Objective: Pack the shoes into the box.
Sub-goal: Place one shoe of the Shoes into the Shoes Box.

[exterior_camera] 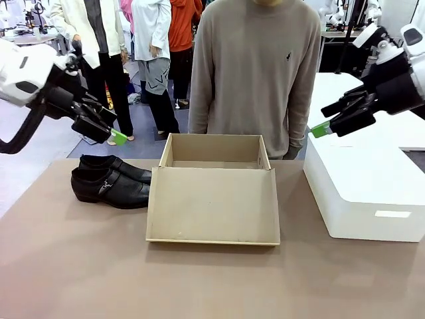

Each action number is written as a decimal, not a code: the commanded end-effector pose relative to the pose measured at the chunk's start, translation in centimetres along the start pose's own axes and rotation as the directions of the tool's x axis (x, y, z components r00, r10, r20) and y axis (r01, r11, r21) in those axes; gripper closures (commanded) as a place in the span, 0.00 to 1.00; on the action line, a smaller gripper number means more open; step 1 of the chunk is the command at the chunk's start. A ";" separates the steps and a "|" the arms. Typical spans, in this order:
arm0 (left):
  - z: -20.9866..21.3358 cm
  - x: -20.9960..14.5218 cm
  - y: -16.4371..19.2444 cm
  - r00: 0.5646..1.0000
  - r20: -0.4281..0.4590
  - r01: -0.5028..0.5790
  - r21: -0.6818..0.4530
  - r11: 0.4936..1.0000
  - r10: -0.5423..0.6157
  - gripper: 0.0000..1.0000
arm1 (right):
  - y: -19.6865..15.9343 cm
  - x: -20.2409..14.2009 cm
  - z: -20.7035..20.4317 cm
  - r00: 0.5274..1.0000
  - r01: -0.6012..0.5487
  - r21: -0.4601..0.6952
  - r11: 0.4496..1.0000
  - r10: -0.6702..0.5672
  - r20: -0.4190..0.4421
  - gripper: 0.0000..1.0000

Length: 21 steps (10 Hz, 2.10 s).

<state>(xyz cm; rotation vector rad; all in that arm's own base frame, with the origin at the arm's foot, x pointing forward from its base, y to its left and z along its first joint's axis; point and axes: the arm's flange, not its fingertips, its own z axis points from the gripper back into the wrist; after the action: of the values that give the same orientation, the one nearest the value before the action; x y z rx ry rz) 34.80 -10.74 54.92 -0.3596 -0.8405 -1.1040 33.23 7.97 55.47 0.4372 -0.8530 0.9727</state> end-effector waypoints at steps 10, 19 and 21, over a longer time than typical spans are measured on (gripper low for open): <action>0.4 -0.3 0.4 0.998 0.036 -0.053 -0.010 0.999 0.053 0.00 | -0.2 -0.2 0.0 1.000 0.007 0.016 1.000 -0.007 0.021 0.00; 1.0 6.2 9.6 0.857 -0.425 0.252 -0.148 0.956 -0.292 0.00 | -0.2 -0.2 0.0 1.000 0.007 0.016 1.000 -0.007 0.021 0.00; -0.1 6.9 12.7 0.803 -0.478 0.290 -0.208 0.934 -0.356 0.00 | -0.2 -0.2 0.0 1.000 0.007 0.016 1.000 -0.007 0.021 0.00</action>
<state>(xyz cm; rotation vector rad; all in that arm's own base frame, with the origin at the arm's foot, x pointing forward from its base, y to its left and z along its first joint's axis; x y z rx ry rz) 45.78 -9.95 60.97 -0.0577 -0.3968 -1.4420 33.16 7.68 55.34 0.4551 -0.8522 0.9594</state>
